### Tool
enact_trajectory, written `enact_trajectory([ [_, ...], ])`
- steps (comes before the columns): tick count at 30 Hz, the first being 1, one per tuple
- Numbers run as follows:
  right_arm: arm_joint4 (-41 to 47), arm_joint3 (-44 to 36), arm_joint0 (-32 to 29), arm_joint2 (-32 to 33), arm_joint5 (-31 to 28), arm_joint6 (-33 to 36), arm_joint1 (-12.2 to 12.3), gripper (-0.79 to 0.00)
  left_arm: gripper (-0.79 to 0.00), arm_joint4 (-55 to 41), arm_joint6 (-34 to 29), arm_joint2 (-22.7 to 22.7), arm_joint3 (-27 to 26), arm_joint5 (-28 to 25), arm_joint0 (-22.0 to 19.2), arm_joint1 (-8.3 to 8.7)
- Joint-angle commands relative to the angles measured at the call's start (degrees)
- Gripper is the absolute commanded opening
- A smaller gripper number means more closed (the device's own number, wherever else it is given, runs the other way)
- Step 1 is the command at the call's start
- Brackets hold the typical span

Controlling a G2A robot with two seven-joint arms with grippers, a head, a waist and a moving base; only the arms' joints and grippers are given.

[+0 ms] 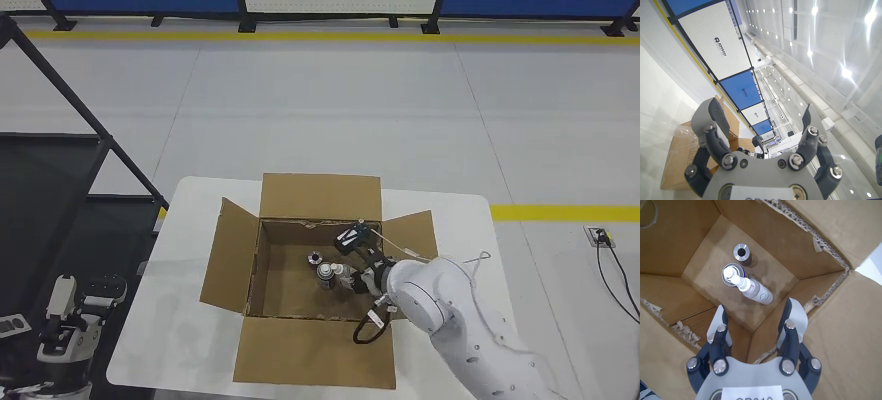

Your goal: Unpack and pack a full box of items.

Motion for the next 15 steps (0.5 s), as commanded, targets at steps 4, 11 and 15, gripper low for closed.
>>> enact_trajectory([
  [4,0.05,-3.91,-3.16,3.2,-1.92,-0.62,0.77,-0.102,0.0,0.0,0.0,0.0,0.0,0.0,0.0,0.0],
  [11,9.24,-13.02,-9.71,14.67,-7.66,-1.63,2.54,-0.028,0.0,0.0,0.0,0.0,0.0,0.0,0.0,0.0],
  [15,20.89,-15.36,-14.2,25.21,-12.55,-1.86,3.74,0.0,0.0,0.44,-0.53,0.25,0.19,0.63,-0.05,0.05],
])
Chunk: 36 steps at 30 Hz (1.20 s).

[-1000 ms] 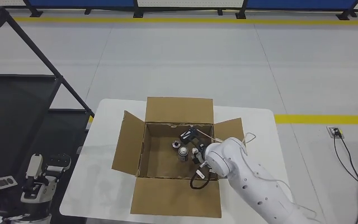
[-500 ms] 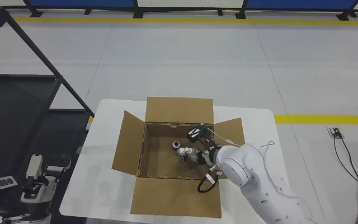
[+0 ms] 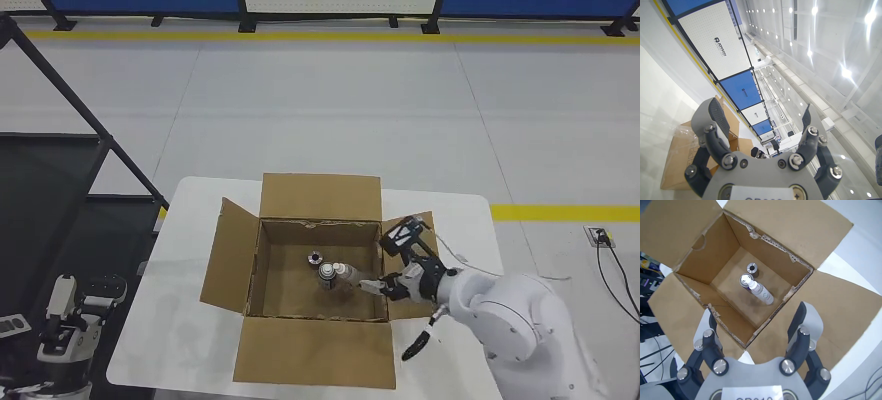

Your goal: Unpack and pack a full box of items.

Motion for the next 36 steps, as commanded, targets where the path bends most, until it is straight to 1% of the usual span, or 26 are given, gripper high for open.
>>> enact_trajectory([
  [1,8.56,0.08,-2.21,6.8,-2.74,-0.02,0.61,0.0,0.0,1.05,-0.53,0.28,0.63,0.78,-0.16,0.08],
  [4,20.27,2.98,-4.08,14.62,-3.83,1.43,1.36,0.0,0.0,2.81,-1.0,1.61,1.75,2.5,-1.45,0.22],
  [7,20.27,2.98,-4.08,14.62,-3.83,1.43,1.36,0.0,0.0,5.02,-2.19,2.82,2.79,4.12,-2.93,0.43],
  [12,20.27,2.98,-4.08,14.62,-3.83,1.43,1.36,0.0,0.0,9.48,-6.58,5.96,4.26,7.45,-6.23,0.99],
  [14,19.45,3.34,-4.92,14.61,-3.11,-1.04,1.39,0.0,0.0,11.46,-7.71,7.5,4.57,8.27,-7.38,1.16],
  [17,24.61,6.21,-4.83,16.57,-2.47,-2.12,1.67,0.0,0.0,13.37,-9.31,9.65,4.46,8.49,-8.44,1.34],
  [18,28.27,8.4,-4.1,18.08,-1.71,-1.02,1.9,0.0,0.0,13.84,-9.79,10.44,4.29,8.51,-8.65,1.4],
  [22,35.25,15.38,-0.56,20.7,1.43,3.98,2.69,0.0,0.0,15.12,-10.84,12.51,3.83,8.88,-9.17,1.55],
  [25,37.58,21.5,3.73,19.93,4.08,9.32,3.32,0.0,0.0,15.94,-11.04,14.19,3.42,9.14,-9.67,1.63],
  [27,37.5,25.66,7.0,18.06,5.64,12.27,3.68,0.0,0.0,16.82,-11.56,15.62,3.35,9.47,-10.24,1.72],
  [30,38.55,30.6,10.79,15.41,6.29,16.12,3.99,0.0,0.0,18.11,-12.32,17.67,3.35,9.93,-11.12,1.83],
  [34,42.08,35.98,14.88,12.14,4.93,19.97,4.12,0.0,0.0,20.04,-12.98,20.12,3.76,10.4,-12.51,1.97],
  [36,45.53,38.82,16.66,9.17,3.46,19.97,4.2,0.0,0.0,20.71,-13.35,21.81,4.53,10.78,-13.61,2.02],
])
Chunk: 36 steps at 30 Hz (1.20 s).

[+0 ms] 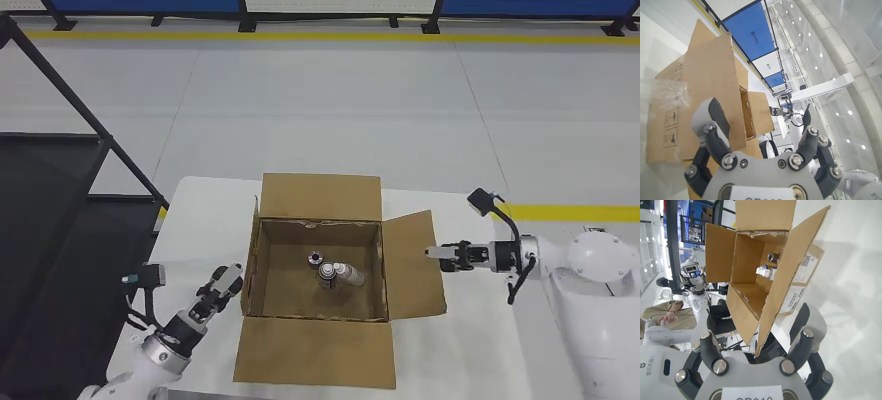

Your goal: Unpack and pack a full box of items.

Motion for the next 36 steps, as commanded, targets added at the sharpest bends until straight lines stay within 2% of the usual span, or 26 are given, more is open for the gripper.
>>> enact_trajectory([
  [1,4.22,2.47,1.5,-3.29,-1.42,-0.07,0.13,0.0,0.0,-0.23,-0.31,1.62,1.25,0.65,-1.1,0.02],
  [7,14.66,6.28,4.92,-13.97,-6.91,-0.07,1.27,0.0,0.0,-1.82,-0.17,4.41,5.14,1.7,-4.07,0.04],
  [17,25.11,7.59,6.28,-24.37,-11.27,-3.75,1.31,0.0,0.0,-2.43,0.43,6.73,8.72,2.51,-6.35,0.23],
  [28,22.63,10.89,7.49,-34.36,-18.67,-11.15,1.28,0.0,0.0,-1.61,0.67,8.02,10.75,3.63,-7.36,0.58],
  [36,18.79,7.76,6.82,-38.03,-24.66,-17.15,3.16,0.0,0.0,-0.36,1.04,9.3,11.98,4.63,-8.17,0.78],
])
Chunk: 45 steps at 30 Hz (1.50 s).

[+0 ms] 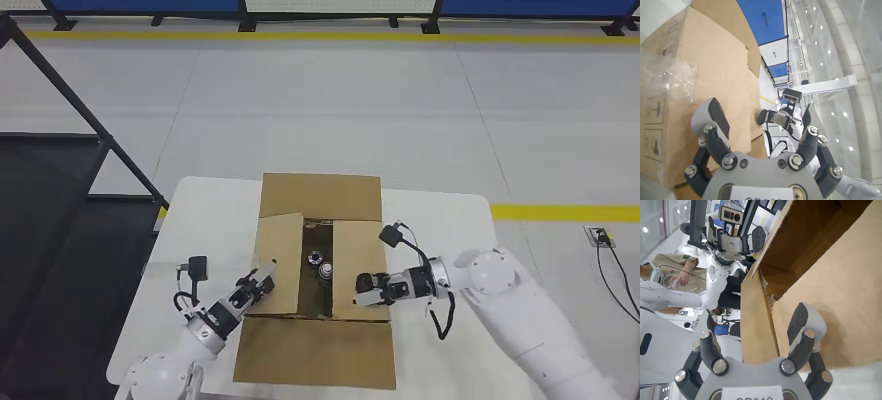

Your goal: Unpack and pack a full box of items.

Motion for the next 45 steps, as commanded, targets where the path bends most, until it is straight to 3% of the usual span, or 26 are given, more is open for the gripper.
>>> enact_trajectory([
  [1,-0.93,-0.56,-0.11,-0.68,-1.18,-1.18,0.61,0.0,0.0,0.69,0.17,0.43,0.37,0.58,-0.43,0.05],
  [16,-0.6,-1.94,0.51,-1.84,-3.88,-3.89,2.61,0.0,0.0,3.83,1.66,1.83,-0.9,1.53,-0.95,0.47],
  [25,3.07,-4.51,0.48,0.25,-3.39,-3.4,4.59,0.0,0.0,-3.06,0.65,-5.52,-9.78,-1.12,4.64,1.25],
  [29,2.42,-3.0,1.69,2.63,0.28,-0.64,5.65,0.0,0.0,-8.57,-3.99,-12.76,-12.21,-2.65,10.06,1.92],
  [36,2.42,-3.0,1.69,2.63,0.28,-0.64,5.65,0.0,0.0,-11.62,-15.1,-26.38,-12.19,-8.27,22.7,3.08],
  [38,2.42,-3.0,1.69,2.63,0.28,-0.64,5.65,0.0,0.0,-12.29,-18.22,-27.74,-11.25,-8.31,24.51,3.33],
  [45,6.0,3.34,4.2,2.69,3.45,-14.27,3.91,0.0,0.0,-13.89,-29.72,-25.36,-7.32,-9.8,24.69,4.27],
])
